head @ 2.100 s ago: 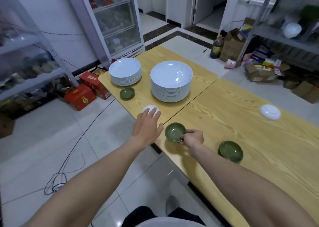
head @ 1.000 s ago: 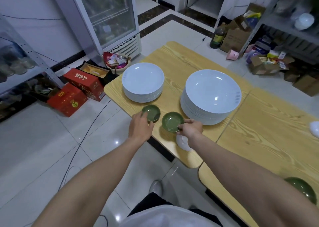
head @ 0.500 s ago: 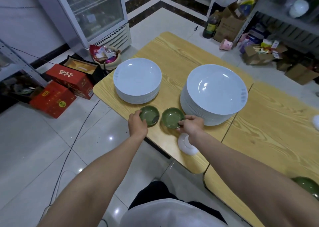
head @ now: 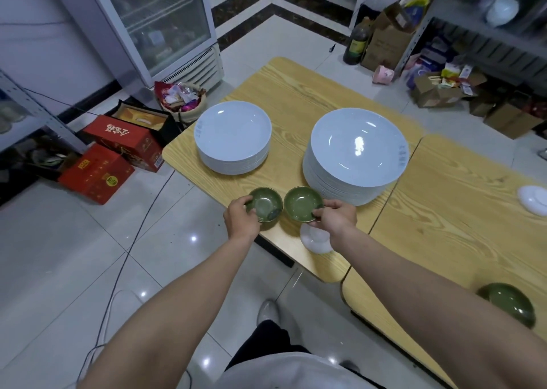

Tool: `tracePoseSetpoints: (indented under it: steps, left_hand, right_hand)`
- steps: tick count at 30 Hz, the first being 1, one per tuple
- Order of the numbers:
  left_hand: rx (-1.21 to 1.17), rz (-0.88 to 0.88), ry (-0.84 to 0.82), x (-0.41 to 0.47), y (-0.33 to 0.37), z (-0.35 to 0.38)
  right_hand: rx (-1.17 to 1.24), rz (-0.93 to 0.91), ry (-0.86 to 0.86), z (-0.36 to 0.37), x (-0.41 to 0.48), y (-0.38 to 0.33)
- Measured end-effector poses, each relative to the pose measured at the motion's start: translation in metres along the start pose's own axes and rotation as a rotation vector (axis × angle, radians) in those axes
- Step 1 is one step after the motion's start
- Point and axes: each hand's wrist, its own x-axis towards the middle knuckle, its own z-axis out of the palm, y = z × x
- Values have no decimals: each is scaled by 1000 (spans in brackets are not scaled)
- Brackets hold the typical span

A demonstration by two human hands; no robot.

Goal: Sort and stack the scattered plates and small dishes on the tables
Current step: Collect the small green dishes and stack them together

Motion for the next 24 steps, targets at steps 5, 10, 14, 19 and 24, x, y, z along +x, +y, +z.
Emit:
tracePoseSetpoints:
  steps: [5,10,14,19,24]
  left_hand:
    - [-26,23,-25,-51,9,16]
    - [31,114,-31,-108,26,48]
    - [-37,107,-58,-162,37,87]
    - [-58,136,-146,-230,47,137]
    - [-15,169,-241,-286,57,186]
  right_hand:
    - [59,-33,2,-49,-18,12]
    - [173,-65,32,-122,-34,30]
    - [253,-73,50,-193,-45,51]
    - [326,-62,90,-278,-55,82]
    - [384,-32,166,-349,-54,106]
